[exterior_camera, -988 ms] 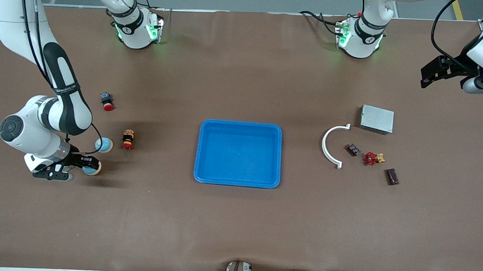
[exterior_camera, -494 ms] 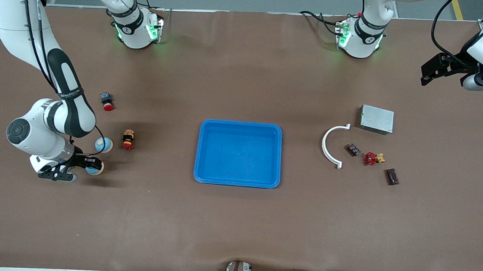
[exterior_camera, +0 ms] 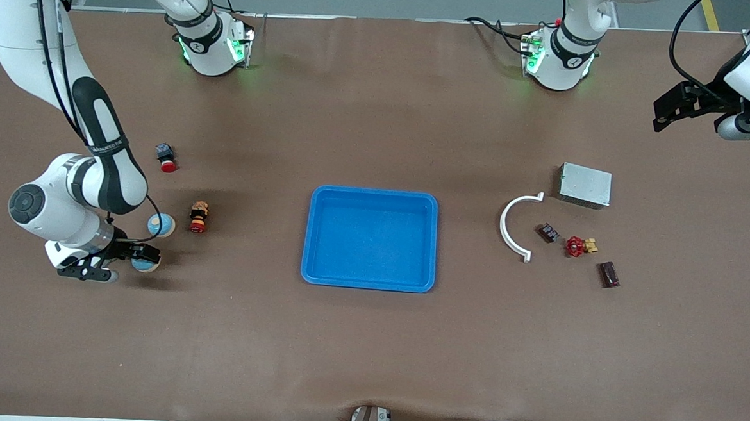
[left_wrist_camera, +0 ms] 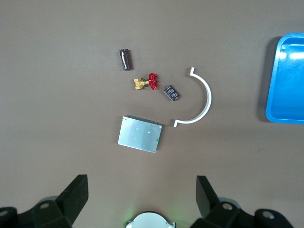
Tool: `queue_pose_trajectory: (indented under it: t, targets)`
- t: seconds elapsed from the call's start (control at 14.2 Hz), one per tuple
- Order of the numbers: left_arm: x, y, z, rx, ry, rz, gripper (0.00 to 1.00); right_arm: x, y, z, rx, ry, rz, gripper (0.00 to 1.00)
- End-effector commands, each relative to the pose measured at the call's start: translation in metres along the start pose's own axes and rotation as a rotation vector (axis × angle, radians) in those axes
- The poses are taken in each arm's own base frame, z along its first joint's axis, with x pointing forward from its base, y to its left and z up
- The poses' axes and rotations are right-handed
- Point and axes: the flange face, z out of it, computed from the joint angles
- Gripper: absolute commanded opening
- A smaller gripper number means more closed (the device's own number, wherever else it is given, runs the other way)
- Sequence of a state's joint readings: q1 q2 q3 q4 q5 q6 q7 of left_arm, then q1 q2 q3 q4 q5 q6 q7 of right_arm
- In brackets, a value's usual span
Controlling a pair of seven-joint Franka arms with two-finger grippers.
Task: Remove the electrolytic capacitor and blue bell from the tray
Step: 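Lower the bell beside the first bell and open the right gripper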
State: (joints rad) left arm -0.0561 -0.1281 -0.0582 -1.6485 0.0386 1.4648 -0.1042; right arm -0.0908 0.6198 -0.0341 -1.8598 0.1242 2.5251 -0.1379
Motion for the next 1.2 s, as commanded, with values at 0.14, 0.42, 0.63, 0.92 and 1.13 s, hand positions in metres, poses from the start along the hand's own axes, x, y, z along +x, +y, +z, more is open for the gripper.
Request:
queue_pose_trajectory:
  t: [0.14, 0.42, 0.63, 0.92, 1.13]
  targets:
    - [-0.009, -0.001, -0.004, -0.006, 0.0, -0.005, 1.0, 0.004, -0.003, -0.014, 0.017, 0.019, -0.003, 1.0]
    - [-0.009, 0.002, -0.004, -0.005, 0.002, -0.001, 1.0, 0.005, -0.019, -0.076, 0.036, -0.012, 0.005, 1.0]
    - [-0.009, 0.002, -0.004, -0.005, 0.002, 0.001, 1.0, 0.0, -0.044, -0.126, 0.048, -0.026, 0.023, 1.0]
    - [-0.011, 0.006, -0.005, 0.0, 0.002, 0.015, 1.0, -0.016, -0.065, -0.199, 0.058, -0.053, 0.013, 1.0]
    - [-0.011, 0.007, -0.005, 0.001, 0.003, 0.014, 1.0, -0.023, -0.076, -0.25, 0.052, -0.086, 0.016, 1.0]
